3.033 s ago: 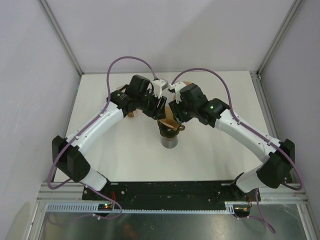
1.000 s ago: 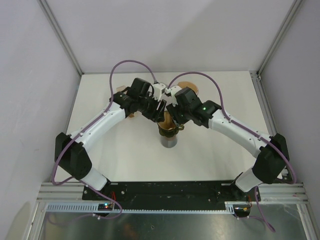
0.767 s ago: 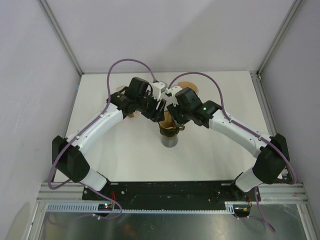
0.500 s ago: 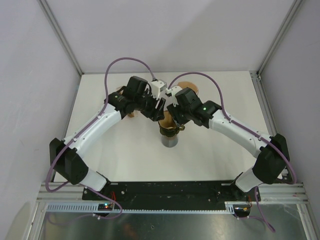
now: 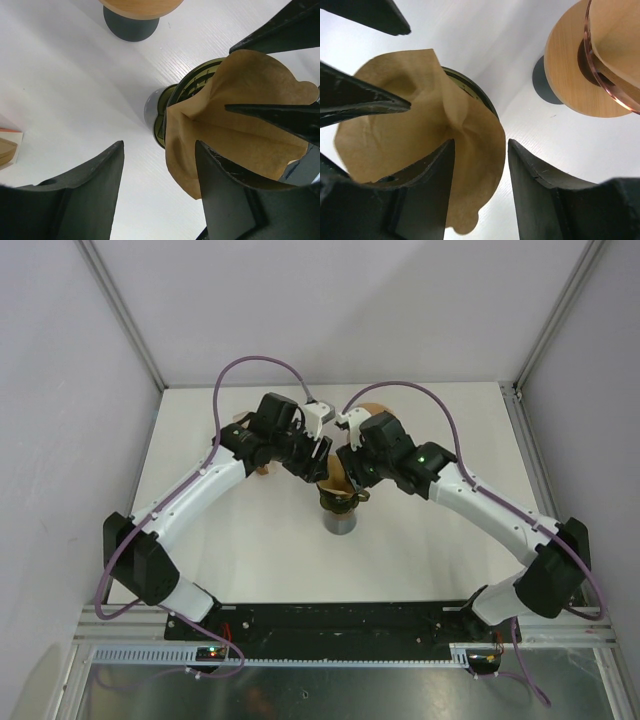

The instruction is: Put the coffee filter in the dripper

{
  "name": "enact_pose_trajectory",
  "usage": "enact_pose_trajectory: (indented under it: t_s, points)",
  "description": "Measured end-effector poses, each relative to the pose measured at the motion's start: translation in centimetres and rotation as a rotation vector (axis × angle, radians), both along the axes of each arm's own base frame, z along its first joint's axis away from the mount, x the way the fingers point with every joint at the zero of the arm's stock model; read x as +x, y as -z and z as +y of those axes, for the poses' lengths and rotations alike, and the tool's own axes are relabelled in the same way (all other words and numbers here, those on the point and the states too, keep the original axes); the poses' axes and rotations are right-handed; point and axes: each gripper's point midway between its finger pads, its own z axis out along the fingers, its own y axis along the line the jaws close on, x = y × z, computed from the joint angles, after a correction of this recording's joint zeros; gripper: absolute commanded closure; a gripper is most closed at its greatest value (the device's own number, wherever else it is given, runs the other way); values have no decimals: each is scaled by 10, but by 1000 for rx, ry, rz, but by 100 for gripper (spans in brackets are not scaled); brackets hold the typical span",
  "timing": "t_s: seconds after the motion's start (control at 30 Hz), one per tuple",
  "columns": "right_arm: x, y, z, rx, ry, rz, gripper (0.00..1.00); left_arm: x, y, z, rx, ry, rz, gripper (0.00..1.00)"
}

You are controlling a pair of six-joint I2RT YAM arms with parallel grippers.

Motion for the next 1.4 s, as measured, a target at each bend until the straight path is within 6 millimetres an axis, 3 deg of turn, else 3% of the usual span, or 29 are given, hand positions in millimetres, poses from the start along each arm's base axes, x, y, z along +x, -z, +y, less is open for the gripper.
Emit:
enact_pose_trajectory:
  t_s: [0.17, 0.47, 0.8, 1.4]
  points:
    - [-1, -12, 2, 46, -17, -13, 47, 0, 0, 0, 1, 1, -1, 37]
    - [-1, -15, 2, 64, -25, -9, 45, 0, 0, 0, 3, 5, -6, 33]
    - [-1, -33, -4, 103, -19, -46, 43, 4, -11, -2, -11, 7, -30, 30]
    - [0, -35, -2, 116, -26, -50, 42, 7, -21, -2, -14, 12, -61, 22]
